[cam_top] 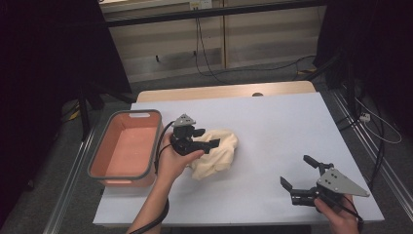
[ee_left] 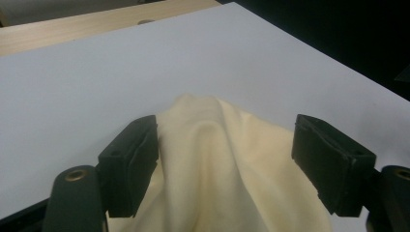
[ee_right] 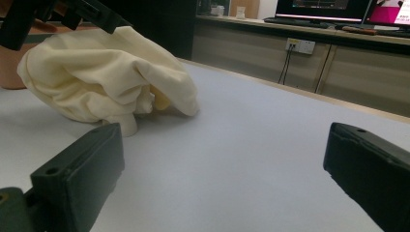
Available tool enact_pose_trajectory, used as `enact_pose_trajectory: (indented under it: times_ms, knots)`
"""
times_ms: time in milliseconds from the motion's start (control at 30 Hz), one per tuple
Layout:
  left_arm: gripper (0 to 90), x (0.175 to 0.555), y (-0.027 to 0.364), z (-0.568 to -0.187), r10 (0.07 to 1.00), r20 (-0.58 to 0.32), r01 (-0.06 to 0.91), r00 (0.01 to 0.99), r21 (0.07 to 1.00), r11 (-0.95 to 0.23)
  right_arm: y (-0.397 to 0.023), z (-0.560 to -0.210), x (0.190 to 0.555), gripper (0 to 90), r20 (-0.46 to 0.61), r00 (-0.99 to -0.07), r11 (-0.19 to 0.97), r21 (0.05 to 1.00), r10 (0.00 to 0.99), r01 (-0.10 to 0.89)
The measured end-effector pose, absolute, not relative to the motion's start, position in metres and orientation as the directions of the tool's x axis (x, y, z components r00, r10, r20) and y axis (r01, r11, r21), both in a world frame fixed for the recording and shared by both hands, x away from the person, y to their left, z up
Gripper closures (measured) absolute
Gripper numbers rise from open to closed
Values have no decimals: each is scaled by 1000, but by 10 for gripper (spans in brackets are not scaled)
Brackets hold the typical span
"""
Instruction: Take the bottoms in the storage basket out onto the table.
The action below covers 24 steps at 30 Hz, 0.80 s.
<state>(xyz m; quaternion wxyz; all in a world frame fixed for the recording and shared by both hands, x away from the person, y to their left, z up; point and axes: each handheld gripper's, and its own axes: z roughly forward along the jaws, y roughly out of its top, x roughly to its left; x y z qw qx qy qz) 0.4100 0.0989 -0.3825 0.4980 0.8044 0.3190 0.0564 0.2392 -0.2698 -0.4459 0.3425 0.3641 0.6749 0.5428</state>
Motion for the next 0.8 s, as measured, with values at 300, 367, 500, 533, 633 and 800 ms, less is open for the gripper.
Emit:
enact_pose_trajectory:
  times_ms: [300, 367, 500, 533, 633, 800]
  knots:
    - [223, 403, 103, -386, 564, -207, 442, 800, 839, -319, -270, -446, 238, 5, -67, -501, 145, 982, 863, 118]
    - [222, 402, 105, -387, 563, -206, 440, 800, 839, -319, -270, -446, 239, 5, -69, -501, 149, 981, 863, 121]
    - [220, 399, 108, -388, 562, -205, 436, 802, 843, -315, -270, -446, 238, 5, -67, -502, 146, 982, 862, 120]
    - [219, 399, 109, -388, 563, -205, 435, 801, 844, -313, -271, -446, 238, 5, -67, -501, 146, 982, 863, 120]
    - [216, 397, 111, -390, 563, -201, 433, 802, 844, -316, -270, -446, 238, 5, -67, -501, 146, 982, 863, 120]
    - [213, 394, 116, -392, 564, -205, 430, 800, 851, -301, -270, -446, 238, 5, -69, -502, 149, 981, 862, 122]
